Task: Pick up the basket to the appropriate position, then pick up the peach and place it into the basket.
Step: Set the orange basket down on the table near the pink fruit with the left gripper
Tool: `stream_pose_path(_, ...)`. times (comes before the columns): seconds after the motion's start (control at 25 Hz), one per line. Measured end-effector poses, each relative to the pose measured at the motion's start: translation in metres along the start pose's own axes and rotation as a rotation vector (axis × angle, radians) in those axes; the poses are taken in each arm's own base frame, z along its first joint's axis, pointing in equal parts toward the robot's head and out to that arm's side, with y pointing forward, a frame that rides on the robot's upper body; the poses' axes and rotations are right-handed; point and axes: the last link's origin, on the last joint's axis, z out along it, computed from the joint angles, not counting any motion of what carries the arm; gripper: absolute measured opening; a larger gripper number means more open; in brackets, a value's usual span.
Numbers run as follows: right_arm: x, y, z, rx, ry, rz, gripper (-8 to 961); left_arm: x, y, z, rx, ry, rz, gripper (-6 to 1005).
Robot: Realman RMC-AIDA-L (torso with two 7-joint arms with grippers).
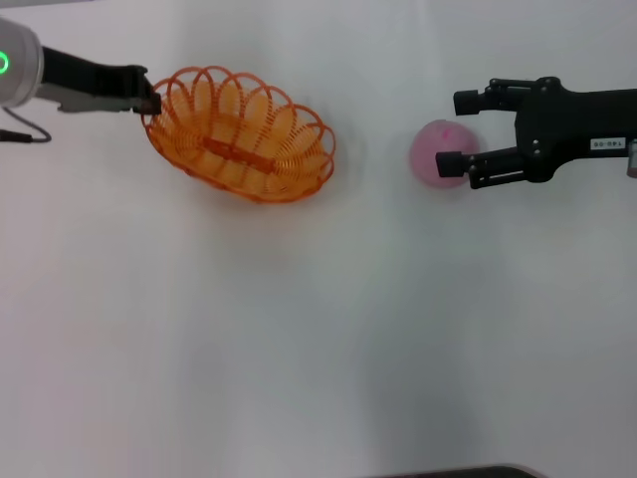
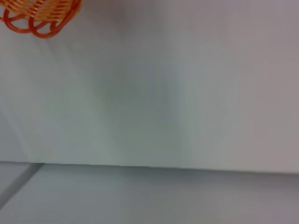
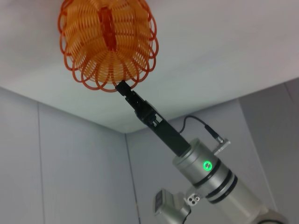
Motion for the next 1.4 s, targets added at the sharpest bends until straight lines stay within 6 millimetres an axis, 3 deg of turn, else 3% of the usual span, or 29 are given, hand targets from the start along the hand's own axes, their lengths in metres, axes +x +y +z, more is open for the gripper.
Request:
stream_pose_path(0.6,0.008,-0.014,0.013,0.084,0.088,-0.034,945,-0.023,-0.007,0.014,-0.033,0.067,-0.264,36)
stream_pose_path(1.4,0.006,-0.015,0.015,0.083,0.101,-0.071,945,-0.037,-0.014,0.016,-0.039,0.066,-0.331,46)
